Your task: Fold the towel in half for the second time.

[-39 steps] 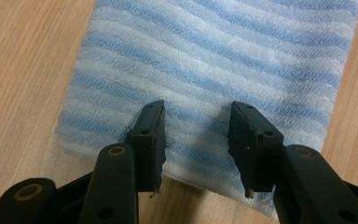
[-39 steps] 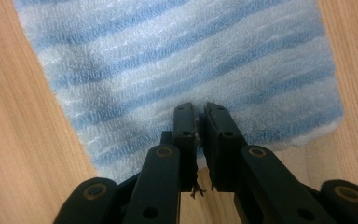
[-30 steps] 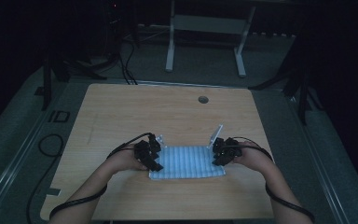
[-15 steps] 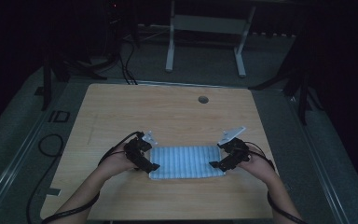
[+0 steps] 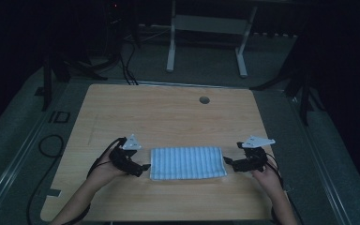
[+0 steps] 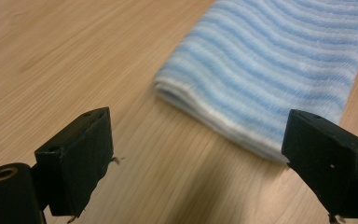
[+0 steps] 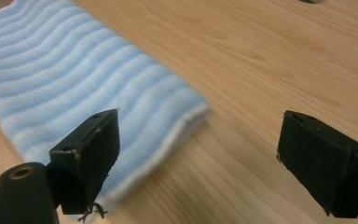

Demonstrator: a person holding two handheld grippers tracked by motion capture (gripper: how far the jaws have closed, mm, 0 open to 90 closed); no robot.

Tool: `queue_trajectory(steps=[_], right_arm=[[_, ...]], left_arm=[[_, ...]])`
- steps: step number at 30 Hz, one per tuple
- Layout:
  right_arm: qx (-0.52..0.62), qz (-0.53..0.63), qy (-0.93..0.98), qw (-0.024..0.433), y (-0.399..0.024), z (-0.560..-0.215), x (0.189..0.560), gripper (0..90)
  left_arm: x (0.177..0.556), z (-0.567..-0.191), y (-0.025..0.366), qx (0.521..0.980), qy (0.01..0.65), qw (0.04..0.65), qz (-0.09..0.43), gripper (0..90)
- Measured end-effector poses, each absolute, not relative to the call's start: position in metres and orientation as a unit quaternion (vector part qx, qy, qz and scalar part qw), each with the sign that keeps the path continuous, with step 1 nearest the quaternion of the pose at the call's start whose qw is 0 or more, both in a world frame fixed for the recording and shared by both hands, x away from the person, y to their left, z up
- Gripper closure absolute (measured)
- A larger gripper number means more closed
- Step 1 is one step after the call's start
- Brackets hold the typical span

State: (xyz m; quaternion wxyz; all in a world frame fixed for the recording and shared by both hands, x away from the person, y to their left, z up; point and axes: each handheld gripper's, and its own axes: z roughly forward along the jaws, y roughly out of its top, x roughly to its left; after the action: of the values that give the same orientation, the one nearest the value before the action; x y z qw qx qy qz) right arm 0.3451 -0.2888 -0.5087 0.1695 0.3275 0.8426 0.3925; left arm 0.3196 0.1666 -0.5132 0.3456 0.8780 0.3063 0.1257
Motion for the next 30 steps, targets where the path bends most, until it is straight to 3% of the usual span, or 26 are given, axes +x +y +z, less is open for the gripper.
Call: queue_trajectory(steps=[4,30], right_arm=[[0.344,0.399,0.830,0.183,-0.304,-0.516,0.337,12.7],[0.491,0.380,0.731,0.284,-0.376,-0.545,0.298,12.3]], left_arm=[[0.312,-0.518,0.185,0.857,0.329,0.375,0.128,9.6],[0.261,-0.550,0.277,0.764,0.459,0.409,0.197,9.6]])
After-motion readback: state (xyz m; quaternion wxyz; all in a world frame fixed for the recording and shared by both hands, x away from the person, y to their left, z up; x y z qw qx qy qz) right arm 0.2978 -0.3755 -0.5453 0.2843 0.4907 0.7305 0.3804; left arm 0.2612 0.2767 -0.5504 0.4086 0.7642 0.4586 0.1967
